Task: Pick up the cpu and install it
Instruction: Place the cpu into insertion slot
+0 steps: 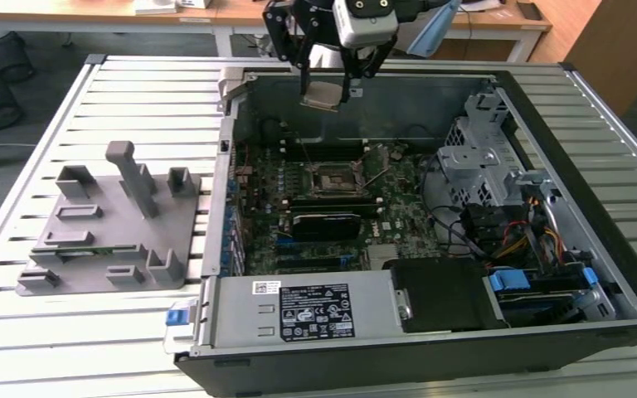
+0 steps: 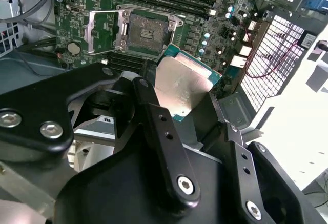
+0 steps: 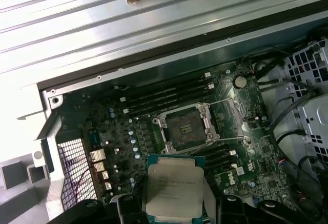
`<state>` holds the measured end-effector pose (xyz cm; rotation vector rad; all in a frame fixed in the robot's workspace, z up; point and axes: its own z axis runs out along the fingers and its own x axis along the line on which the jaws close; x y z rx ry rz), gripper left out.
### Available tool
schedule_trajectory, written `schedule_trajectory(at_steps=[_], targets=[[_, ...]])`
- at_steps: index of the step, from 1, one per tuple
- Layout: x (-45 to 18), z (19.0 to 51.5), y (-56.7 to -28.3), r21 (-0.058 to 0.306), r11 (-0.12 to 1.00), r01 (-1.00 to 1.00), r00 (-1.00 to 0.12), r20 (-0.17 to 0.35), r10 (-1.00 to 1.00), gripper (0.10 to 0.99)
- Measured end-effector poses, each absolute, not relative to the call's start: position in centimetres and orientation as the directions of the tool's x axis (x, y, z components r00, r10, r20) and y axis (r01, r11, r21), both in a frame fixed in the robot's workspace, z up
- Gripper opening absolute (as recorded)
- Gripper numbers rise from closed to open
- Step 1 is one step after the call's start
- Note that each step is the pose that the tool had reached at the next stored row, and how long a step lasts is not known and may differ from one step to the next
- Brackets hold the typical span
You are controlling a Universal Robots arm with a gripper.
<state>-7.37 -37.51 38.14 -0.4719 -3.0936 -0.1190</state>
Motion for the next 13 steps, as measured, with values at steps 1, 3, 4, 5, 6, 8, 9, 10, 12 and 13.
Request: schedule_trajectory(at_steps=[1,3,4,5,6,8,9,10,12,13], targets=[[-7.37,38.14,-37.5,0.074,0.95,0.303,-0.953,0.021,0.303,0.533],[-7.37,38.13,-37.5,0.074,0.946,0.316,-0.949,0.021,0.315,0.533],[-7.37,38.13,-37.5,0.073,0.944,0.322,-0.947,0.021,0.321,0.533],[-7.37,38.13,-37.5,0.073,0.942,0.328,-0.945,0.021,0.327,0.533],[-7.37,38.13,-37.5,0.073,0.94,0.334,-0.943,0.021,0.333,0.533],[-7.37,38.12,-37.5,0.074,0.936,0.343,-0.939,0.021,0.343,0.533],[-7.37,38.12,-37.5,0.074,0.934,0.349,-0.937,0.021,0.348,0.533],[-7.37,38.11,-37.5,0.074,0.93,0.36,-0.933,0.021,0.359,0.533],[-7.37,38.11,-37.5,0.074,0.926,0.371,-0.928,0.021,0.371,0.533],[-7.37,38.11,-37.5,0.074,0.923,0.377,-0.926,0.021,0.377,0.533]])
